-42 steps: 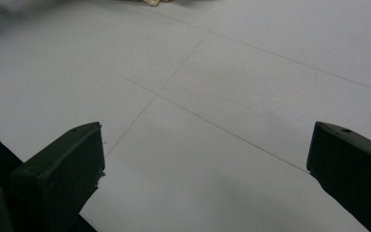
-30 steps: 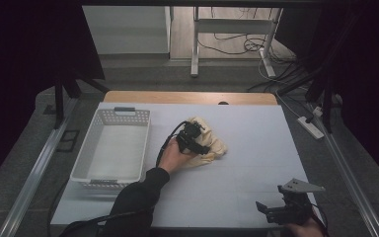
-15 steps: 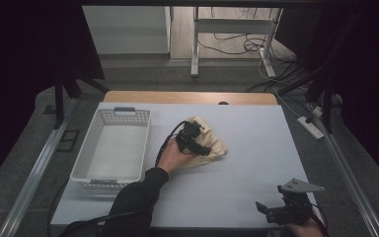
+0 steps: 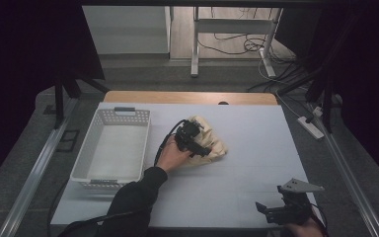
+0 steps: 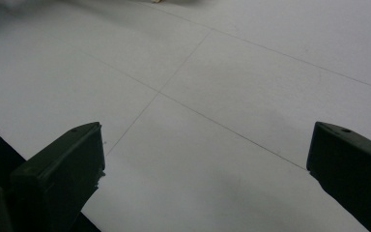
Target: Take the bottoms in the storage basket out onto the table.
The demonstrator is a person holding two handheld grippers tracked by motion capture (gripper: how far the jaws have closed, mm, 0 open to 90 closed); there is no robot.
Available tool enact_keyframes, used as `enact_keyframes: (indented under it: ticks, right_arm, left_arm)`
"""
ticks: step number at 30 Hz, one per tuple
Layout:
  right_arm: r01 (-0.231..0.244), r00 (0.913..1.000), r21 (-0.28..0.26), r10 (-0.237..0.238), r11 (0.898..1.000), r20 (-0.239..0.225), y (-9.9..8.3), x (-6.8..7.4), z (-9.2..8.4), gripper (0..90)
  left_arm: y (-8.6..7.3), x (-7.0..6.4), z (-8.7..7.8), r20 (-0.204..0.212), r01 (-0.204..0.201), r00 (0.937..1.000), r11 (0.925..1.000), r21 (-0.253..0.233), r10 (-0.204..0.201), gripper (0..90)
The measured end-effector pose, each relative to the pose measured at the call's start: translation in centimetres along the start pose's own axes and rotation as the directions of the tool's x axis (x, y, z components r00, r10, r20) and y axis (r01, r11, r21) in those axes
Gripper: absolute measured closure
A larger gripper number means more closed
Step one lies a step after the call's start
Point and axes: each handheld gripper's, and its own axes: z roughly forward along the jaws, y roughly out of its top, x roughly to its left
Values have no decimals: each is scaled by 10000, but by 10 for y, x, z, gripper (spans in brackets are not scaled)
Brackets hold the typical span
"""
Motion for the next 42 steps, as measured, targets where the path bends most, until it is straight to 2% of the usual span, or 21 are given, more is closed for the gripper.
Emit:
enact_keyframes:
  ticks: [9,17,20,24,30,35,42]
  right_arm:
    - [25,10000,68,-25,10000,-8,0,1,0,3]
    - [15,10000,69,-15,10000,10,0,0,0,3]
    - [7,10000,72,-7,10000,15,0,0,0,3]
    - [9,10000,62,-9,10000,6,0,0,0,3]
    - [3,10000,66,-3,10000,3,0,0,1,3]
    - [20,10000,81,-20,10000,-5,0,0,1,3]
    - [19,10000,106,-19,9999,3,0,0,1,3]
  left_arm:
    - [1,1,-11,11,-25,10000,9983,-577,26,0]
    - [2,1,-21,25,-90,10000,9960,-890,93,0]
    - [3,1,-24,-28,-181,9998,9956,-920,179,0]
    - [4,0,-27,118,-175,9998,9944,-1044,188,0]
    - [8,-4,-34,147,-458,9988,9928,-1108,477,0]
    - [9,-4,-39,429,-587,9970,9919,-1129,639,0]
    - [11,-4,-48,447,-759,9956,9893,-1243,820,0]
